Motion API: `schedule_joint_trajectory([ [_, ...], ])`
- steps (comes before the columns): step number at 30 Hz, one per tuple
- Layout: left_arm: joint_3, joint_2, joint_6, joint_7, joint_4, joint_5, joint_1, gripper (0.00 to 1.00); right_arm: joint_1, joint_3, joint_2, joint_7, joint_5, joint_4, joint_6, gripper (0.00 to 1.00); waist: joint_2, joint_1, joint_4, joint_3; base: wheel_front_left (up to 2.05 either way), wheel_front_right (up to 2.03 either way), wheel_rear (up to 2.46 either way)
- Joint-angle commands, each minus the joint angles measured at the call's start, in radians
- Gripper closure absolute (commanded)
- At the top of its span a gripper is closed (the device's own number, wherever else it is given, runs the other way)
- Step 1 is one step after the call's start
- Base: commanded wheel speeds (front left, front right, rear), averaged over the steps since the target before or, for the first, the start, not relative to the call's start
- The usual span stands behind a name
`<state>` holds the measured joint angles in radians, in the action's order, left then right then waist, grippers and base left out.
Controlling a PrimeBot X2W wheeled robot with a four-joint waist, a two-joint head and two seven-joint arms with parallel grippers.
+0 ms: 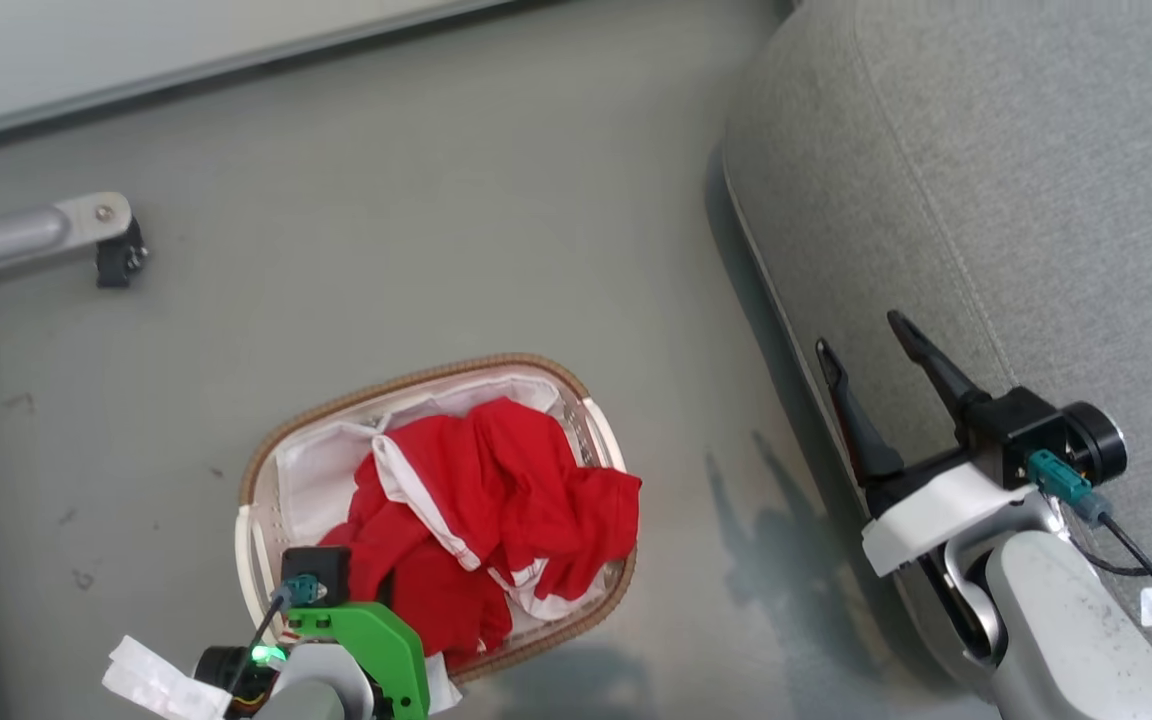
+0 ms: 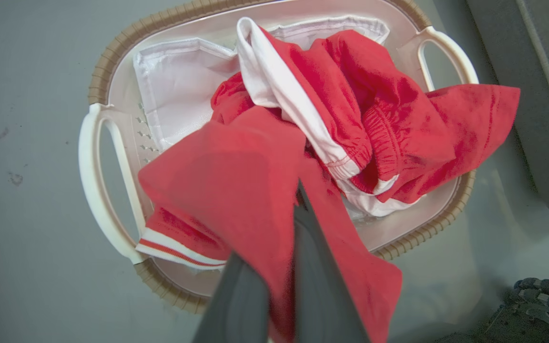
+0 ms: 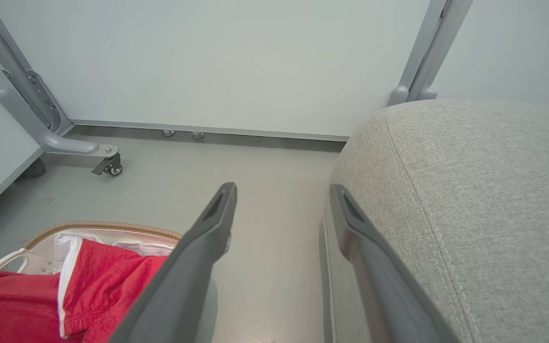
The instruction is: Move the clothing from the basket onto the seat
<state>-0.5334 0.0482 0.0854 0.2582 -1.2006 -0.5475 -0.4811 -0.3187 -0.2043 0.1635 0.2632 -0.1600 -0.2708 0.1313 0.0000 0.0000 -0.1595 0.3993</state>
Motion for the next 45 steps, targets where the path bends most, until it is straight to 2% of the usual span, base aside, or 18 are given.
schedule_joint_trajectory([
  [1, -0.005, 0.005, -0.002, 0.007, 0.023, -0.006, 0.023, 1.0, 0.023, 0.005, -0.002, 0.002, -0.01, -0.006, -0.001, 0.0, 0.0, 0.0, 0.028, -0.094, 0.0, 0.0, 0.0],
  [10, 0.054, 0.005, -0.039, 0.008, 0.229, 0.048, 0.109, 1.0, 0.095, 0.009, -0.016, 0.002, -0.007, -0.021, -0.001, 0.0, 0.0, 0.0, 0.053, -0.203, 0.0, 0.0, 0.0],
  [18, 0.167, 0.005, -0.028, 0.008, 0.465, 0.148, 0.16, 1.0, 0.142, 0.019, -0.024, 0.002, 0.003, -0.025, -0.001, 0.0, 0.0, 0.0, 0.06, -0.261, 0.0, 0.0, 0.0],
  [21, 0.176, 0.005, -0.017, 0.008, 0.561, 0.156, 0.167, 1.0, 0.157, 0.017, -0.027, 0.002, 0.001, -0.027, -0.001, 0.0, 0.0, 0.0, 0.06, -0.269, 0.0, 0.0, 0.0],
  [25, 0.158, 0.005, -0.009, 0.008, 0.709, 0.159, 0.139, 1.0, 0.178, 0.007, -0.035, 0.002, -0.002, -0.034, -0.001, 0.0, 0.0, 0.0, 0.058, -0.28, 0.0, 0.0, 0.0],
  [33, 0.105, 0.005, -0.014, 0.008, 0.89, 0.124, 0.097, 1.0, 0.209, -0.035, -0.031, 0.002, -0.004, -0.049, -0.001, 0.0, 0.0, 0.0, 0.059, -0.303, 0.0, 0.0, 0.0],
  [45, -0.022, 0.005, -0.038, 0.008, 0.984, 0.083, 0.077, 1.0, 0.146, -0.151, -0.04, 0.002, 0.097, -0.047, -0.001, 0.0, 0.0, 0.0, 0.115, -0.319, 0.0, 0.0, 0.0],
])
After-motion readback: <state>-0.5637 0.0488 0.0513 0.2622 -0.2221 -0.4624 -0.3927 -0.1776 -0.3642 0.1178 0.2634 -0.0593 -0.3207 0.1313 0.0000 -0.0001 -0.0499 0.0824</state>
